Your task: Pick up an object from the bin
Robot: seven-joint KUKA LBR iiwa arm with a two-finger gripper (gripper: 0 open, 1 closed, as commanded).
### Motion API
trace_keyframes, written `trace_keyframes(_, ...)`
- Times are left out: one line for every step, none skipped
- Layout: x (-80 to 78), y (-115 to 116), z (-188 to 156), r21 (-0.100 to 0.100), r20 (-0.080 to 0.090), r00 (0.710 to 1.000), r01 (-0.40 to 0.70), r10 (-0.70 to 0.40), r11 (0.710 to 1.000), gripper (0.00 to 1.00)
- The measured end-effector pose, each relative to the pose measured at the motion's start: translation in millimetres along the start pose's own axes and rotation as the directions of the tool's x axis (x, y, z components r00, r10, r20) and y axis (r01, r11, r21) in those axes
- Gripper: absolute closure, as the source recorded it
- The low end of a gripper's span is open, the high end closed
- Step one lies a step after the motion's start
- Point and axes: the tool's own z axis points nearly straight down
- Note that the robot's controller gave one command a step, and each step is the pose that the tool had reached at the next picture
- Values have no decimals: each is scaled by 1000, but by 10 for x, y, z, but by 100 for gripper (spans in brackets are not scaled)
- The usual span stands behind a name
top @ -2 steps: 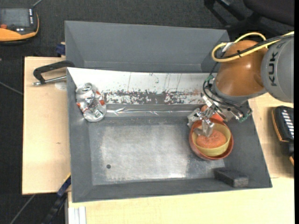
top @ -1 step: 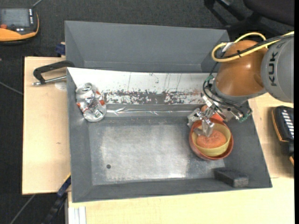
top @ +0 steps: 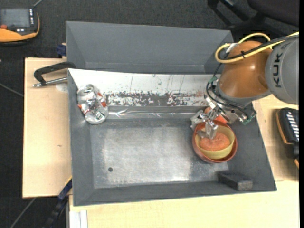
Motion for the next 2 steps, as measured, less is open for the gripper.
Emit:
trace_keyframes(0,0,0,0,0,1000,0,0,1000,100)
trace_keyframes(0,0,0,0,0,1000,0,0,1000,100)
